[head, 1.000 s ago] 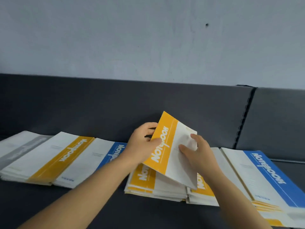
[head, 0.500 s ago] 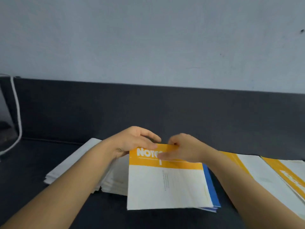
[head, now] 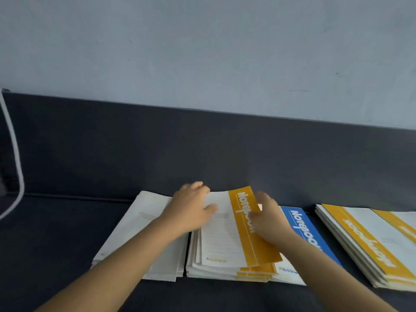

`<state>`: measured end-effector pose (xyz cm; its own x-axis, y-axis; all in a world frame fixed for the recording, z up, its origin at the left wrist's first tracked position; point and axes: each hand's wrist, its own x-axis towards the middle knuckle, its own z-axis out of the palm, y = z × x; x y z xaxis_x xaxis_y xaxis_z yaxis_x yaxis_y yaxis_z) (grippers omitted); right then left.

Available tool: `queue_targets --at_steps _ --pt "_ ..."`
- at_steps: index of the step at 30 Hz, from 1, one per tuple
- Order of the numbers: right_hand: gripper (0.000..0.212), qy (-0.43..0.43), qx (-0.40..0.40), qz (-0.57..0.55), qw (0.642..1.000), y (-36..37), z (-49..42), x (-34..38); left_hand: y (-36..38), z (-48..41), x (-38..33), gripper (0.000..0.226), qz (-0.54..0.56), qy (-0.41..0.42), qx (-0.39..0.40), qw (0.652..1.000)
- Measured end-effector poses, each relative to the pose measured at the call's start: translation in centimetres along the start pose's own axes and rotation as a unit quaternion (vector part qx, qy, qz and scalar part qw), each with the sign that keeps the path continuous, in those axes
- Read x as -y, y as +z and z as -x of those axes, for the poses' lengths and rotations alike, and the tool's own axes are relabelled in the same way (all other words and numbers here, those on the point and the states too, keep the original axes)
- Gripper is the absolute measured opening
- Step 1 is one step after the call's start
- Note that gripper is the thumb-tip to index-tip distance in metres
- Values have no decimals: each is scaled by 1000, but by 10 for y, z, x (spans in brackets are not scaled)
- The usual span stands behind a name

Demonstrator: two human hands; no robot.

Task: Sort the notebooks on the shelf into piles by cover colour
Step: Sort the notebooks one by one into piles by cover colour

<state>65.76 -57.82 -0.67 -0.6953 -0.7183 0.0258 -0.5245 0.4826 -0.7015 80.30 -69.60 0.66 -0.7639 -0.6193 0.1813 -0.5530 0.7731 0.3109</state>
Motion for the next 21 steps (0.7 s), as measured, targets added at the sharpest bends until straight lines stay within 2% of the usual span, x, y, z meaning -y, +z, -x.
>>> queue_targets --at_steps 2,4,6,9,11,14,18,21 --pt "49 -54 -4 142 988 10 8 0 16 8 -12 69 -107 51 95 988" --pt "51 -110 55 305 944 19 10 -6 27 13 -17 73 -137 55 167 975" --pt "55 -120 106 385 909 21 11 -11 29 11 -17 71 -148 47 198 968" --pt "57 -128 118 371 912 8 14 -11 20 6 -24 71 -203 46 195 958" --pt "56 -144 78 337 927 -13 13 -17 15 4 -43 74 -233 42 166 957" --pt "59 -173 -12 342 924 -62 6 -43 13 0 -92 79 -226 42 134 964" --pt "57 -122 -41 364 923 -138 -7 -110 39 -11 -173 83 -195 72 92 974" --pt "60 -57 -5 383 922 -191 -18 -176 78 -26 -239 78 -163 73 86 980"
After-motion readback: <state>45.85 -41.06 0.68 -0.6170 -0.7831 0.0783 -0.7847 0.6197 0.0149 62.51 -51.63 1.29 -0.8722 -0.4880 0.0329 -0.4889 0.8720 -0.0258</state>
